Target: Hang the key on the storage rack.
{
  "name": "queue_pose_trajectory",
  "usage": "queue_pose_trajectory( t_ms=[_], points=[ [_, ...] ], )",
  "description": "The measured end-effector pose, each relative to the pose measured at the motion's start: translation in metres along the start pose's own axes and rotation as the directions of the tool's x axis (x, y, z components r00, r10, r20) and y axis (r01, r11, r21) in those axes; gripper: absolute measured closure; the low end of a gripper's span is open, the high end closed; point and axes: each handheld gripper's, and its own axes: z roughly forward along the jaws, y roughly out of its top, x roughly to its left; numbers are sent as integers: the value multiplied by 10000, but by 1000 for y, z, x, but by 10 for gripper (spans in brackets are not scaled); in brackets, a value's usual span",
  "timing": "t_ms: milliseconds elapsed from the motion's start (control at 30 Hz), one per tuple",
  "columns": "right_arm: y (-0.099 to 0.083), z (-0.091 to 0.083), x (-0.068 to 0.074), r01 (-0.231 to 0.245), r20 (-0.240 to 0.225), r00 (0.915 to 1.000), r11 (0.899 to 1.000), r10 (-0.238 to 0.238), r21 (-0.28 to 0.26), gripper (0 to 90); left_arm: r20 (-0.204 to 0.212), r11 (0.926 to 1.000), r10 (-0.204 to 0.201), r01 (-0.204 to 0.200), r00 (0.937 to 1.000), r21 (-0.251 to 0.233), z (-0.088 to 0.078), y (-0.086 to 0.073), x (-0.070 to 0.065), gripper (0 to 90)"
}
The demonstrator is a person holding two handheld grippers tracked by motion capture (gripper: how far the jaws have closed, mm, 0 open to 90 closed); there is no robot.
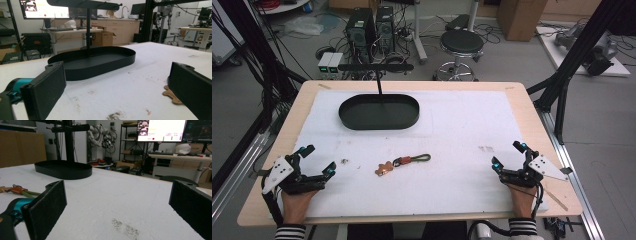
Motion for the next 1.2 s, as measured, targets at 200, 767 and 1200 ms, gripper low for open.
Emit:
queue_pose_trajectory(
  t_ms=[200, 767, 1200],
  points=[
    [0, 0, 1, 4, 29, 10000, 10000, -4, -13, 3, -9, 10000, -10, 10, 10000, 14, 0, 0, 0, 22],
    [0, 0, 2, 108, 42, 9999, 9999, -108, 36, 4, -29, 10000, 31, -31, 10000, 9, 0, 1, 0, 22],
    [0, 0, 2, 62, 55, 10000, 9999, -62, 96, 4, 1851, 9982, -116, 6, 9826, 595, 24, 36, 4, 22]
  ],
)
